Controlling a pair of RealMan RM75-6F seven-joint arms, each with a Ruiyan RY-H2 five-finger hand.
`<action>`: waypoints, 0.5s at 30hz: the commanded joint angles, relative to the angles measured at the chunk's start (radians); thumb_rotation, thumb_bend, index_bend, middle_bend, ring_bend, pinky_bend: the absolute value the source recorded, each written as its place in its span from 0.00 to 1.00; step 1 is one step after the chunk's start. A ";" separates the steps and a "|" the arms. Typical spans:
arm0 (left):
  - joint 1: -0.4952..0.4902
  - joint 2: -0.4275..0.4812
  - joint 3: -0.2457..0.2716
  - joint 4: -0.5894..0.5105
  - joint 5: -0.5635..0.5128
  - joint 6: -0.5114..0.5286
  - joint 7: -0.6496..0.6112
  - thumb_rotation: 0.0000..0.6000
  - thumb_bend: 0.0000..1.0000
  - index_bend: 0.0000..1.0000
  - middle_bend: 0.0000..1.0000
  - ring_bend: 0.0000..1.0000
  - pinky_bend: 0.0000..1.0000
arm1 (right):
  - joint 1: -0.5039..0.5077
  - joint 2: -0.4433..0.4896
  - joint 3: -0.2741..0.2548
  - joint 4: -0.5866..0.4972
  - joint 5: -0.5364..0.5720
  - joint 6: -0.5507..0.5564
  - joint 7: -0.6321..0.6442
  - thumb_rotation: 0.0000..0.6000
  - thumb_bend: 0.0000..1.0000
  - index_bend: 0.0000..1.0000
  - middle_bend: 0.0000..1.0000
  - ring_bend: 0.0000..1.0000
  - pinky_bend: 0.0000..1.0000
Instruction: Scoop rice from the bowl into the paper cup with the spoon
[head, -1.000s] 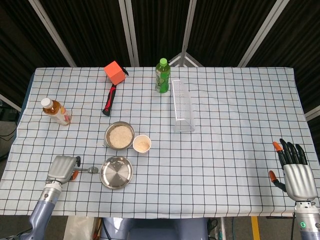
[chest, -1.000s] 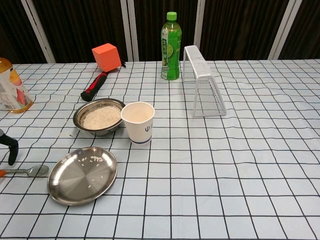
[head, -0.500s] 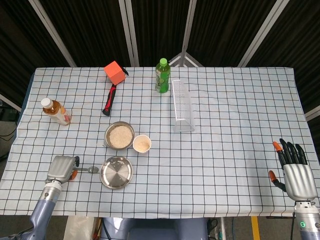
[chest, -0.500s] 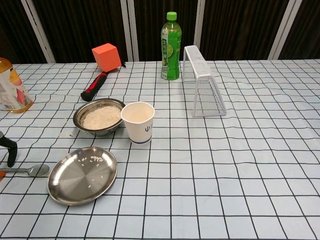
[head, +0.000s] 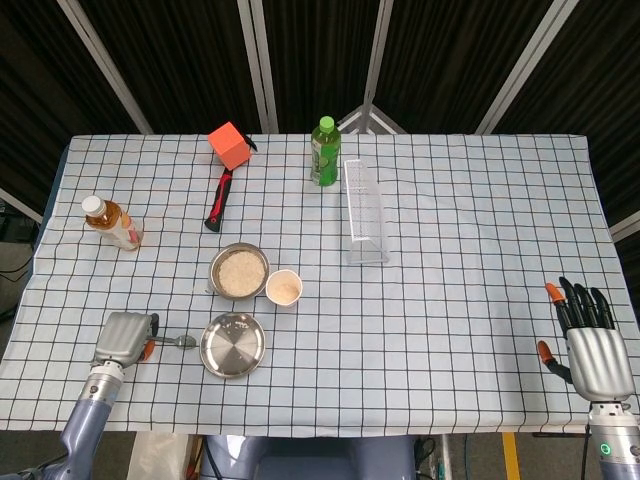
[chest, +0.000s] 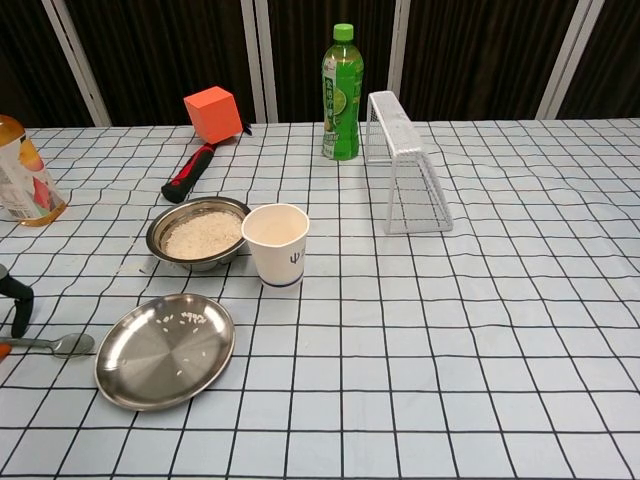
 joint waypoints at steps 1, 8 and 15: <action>-0.001 -0.002 0.001 0.003 -0.002 0.001 0.000 1.00 0.45 0.55 0.97 0.96 0.99 | 0.000 0.000 0.000 0.000 0.000 0.000 -0.001 1.00 0.38 0.00 0.00 0.00 0.00; -0.003 -0.004 0.001 0.006 -0.008 0.005 -0.001 1.00 0.45 0.57 0.97 0.96 0.99 | 0.001 0.001 0.000 -0.002 0.000 -0.001 -0.002 1.00 0.38 0.00 0.00 0.00 0.00; -0.007 0.011 -0.015 -0.016 -0.003 0.021 -0.018 1.00 0.45 0.57 0.97 0.96 0.99 | 0.001 0.002 0.000 -0.004 0.000 -0.002 -0.004 1.00 0.38 0.00 0.00 0.00 0.00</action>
